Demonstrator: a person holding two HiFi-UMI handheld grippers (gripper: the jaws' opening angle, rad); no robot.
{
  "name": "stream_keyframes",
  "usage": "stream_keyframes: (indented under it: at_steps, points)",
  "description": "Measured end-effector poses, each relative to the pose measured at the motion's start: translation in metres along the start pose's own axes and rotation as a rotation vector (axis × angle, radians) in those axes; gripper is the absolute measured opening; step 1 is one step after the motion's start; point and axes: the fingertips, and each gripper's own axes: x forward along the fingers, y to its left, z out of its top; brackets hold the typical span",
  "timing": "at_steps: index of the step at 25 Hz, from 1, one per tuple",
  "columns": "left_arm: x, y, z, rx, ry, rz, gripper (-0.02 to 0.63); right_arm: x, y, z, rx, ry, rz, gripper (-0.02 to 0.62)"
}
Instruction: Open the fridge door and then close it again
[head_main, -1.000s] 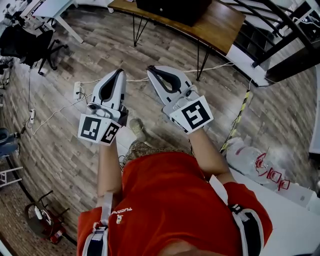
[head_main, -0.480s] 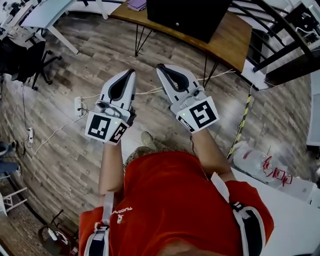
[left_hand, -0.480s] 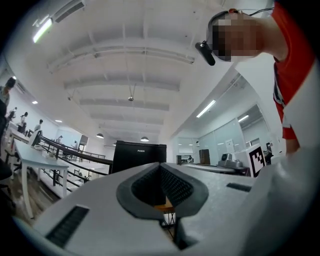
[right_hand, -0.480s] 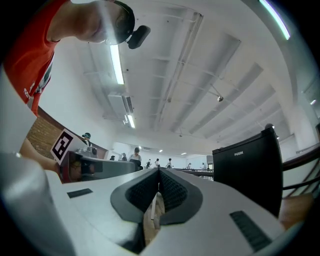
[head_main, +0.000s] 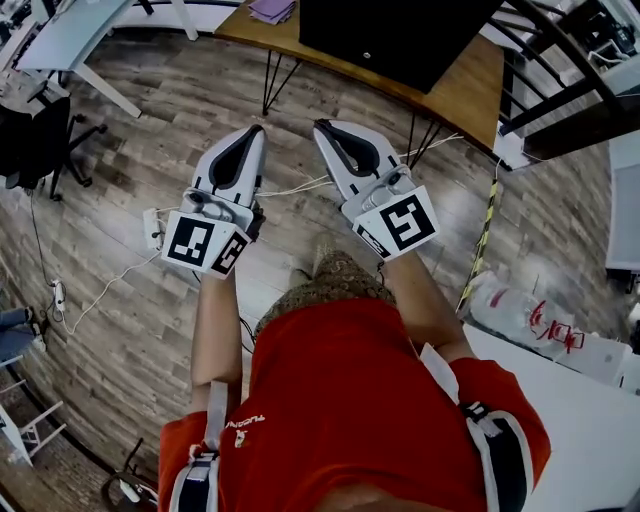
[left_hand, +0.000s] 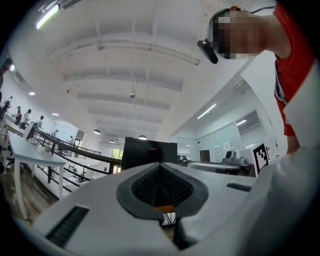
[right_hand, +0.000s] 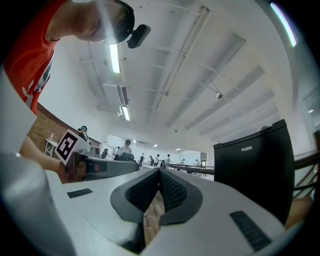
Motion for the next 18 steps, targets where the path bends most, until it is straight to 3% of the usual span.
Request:
stream_keyframes:
  at_steps: [6, 18]
  points:
    - [0.027, 0.046, -0.004, -0.005, 0.000, -0.005, 0.009, 0.037, -0.026, -0.016, -0.006, 0.003, -0.023, 0.025]
    - [0.133, 0.134, -0.014, 0.012, 0.016, -0.065, 0.009, 0.123, -0.116, -0.042, -0.040, -0.011, -0.073, 0.025]
